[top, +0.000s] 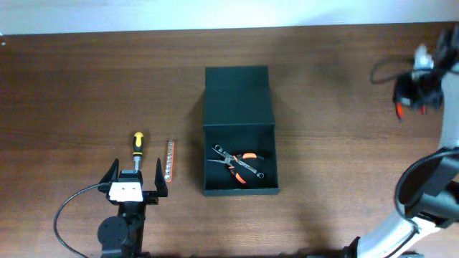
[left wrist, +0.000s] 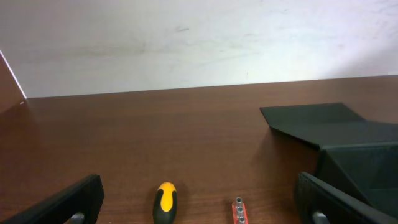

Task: Pack container
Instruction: 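Lift the red-black pliers and carry them over the box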

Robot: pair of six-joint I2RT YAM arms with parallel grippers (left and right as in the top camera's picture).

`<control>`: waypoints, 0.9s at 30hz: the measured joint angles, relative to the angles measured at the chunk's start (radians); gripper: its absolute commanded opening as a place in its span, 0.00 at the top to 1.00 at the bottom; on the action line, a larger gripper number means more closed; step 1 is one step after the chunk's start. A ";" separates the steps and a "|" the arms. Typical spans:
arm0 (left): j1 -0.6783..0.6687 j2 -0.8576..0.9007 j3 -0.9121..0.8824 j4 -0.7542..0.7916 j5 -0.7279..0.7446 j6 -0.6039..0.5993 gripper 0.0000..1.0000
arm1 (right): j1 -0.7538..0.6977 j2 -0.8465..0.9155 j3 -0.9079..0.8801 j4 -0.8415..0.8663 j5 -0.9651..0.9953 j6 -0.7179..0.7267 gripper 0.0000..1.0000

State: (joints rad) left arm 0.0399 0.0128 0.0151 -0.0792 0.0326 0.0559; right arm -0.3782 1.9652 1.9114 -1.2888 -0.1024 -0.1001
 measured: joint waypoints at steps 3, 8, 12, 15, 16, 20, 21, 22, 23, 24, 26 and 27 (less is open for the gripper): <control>0.000 0.000 0.000 0.000 0.000 0.000 0.01 | 0.108 0.000 0.188 -0.105 -0.055 -0.017 0.96; 0.000 0.000 0.000 0.000 0.000 0.000 0.01 | 0.367 -0.001 0.388 -0.284 -0.126 -0.124 0.96; 0.000 0.000 0.000 0.000 0.000 0.000 0.01 | 0.596 -0.001 0.399 -0.345 -0.145 -0.201 0.96; 0.000 0.000 0.000 0.000 0.000 0.000 0.01 | 0.755 -0.001 0.361 -0.341 -0.130 -0.228 0.96; 0.000 0.000 0.000 0.000 0.000 0.000 0.01 | 0.801 -0.001 0.341 -0.337 -0.122 -0.233 0.96; 0.000 0.000 0.000 0.000 0.000 0.000 0.01 | 0.951 0.000 0.237 -0.294 -0.101 -0.248 0.96; 0.000 0.000 0.000 0.000 0.000 0.000 0.01 | 0.979 0.000 0.210 -0.281 -0.098 -0.248 0.96; 0.000 0.000 0.000 0.000 0.000 0.000 0.01 | 1.003 0.000 0.185 -0.270 -0.097 -0.248 0.96; 0.000 0.000 0.000 0.000 0.000 0.000 0.01 | 1.024 0.000 0.159 -0.256 -0.094 -0.242 0.96; 0.000 0.000 0.000 0.000 0.000 0.000 0.01 | 1.045 -0.001 0.128 -0.237 -0.093 -0.230 0.96; 0.000 0.000 0.000 0.000 0.000 0.000 0.01 | 1.073 0.000 0.068 -0.208 -0.090 -0.193 0.96; 0.000 0.000 0.000 0.000 0.000 0.000 0.01 | 1.080 0.000 0.045 -0.197 -0.089 -0.176 0.96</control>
State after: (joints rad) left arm 0.0399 0.0128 0.0151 -0.0792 0.0326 0.0559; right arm 0.7013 1.9648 1.9560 -1.4857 -0.1917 -0.2764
